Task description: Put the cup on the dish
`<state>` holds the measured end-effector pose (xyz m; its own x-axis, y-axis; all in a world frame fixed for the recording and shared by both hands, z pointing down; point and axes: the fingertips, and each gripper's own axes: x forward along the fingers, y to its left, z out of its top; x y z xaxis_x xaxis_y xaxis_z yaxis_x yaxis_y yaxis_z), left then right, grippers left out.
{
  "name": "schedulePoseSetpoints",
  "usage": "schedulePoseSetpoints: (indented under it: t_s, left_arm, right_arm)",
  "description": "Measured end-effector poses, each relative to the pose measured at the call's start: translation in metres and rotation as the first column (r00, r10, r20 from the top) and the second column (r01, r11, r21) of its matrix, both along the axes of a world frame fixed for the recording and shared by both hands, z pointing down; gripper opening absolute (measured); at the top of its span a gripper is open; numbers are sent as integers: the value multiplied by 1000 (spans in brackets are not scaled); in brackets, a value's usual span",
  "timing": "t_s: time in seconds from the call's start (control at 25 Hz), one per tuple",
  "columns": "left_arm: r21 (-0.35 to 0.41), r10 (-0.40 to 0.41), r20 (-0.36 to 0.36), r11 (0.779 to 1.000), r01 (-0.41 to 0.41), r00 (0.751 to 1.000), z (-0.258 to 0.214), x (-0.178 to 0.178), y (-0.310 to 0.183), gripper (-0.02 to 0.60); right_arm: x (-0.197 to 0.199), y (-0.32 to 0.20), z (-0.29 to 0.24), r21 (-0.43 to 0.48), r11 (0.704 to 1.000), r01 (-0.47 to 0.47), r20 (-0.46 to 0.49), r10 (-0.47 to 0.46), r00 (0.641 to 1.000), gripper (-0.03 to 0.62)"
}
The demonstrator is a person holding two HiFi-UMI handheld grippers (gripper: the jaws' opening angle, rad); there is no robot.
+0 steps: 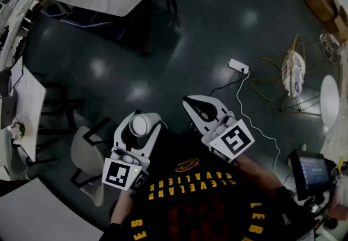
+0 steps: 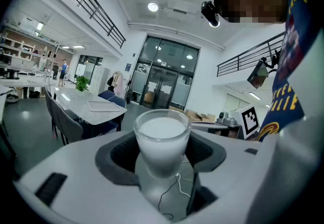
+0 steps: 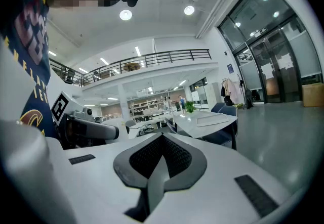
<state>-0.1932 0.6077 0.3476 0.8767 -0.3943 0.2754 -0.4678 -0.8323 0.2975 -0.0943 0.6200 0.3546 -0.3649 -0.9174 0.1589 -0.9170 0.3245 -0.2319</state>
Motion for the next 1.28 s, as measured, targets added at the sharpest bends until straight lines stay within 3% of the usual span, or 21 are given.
schedulePoseSetpoints:
  t_s: [0.4,0.64,0.8,0.96,1.28]
  left_arm:
    - [5,-9,16,1000,9,1000,1,12,8,264]
    - [62,-11,68,998,7,998,-5,32,5,264]
    - [121,-31,149,993,13,988,-4,46,12,264]
    - [126,-84,180,990,62,980,-10,59,8,264]
    - [165,-74,241,986,34,968,-9,71,-10,264]
  right_arm:
    - [1,14,-2,31,999,43,-29,-43,999,5]
    - [12,26,-3,33,994,103,-58,-101,993,5]
    - [18,30,0,40,986,164,-66,-161,985,5]
    - [22,24,1,59,978,202,-82,-197,977,5]
    - [10,-1,4,81,959,270,-99,-262,960,6]
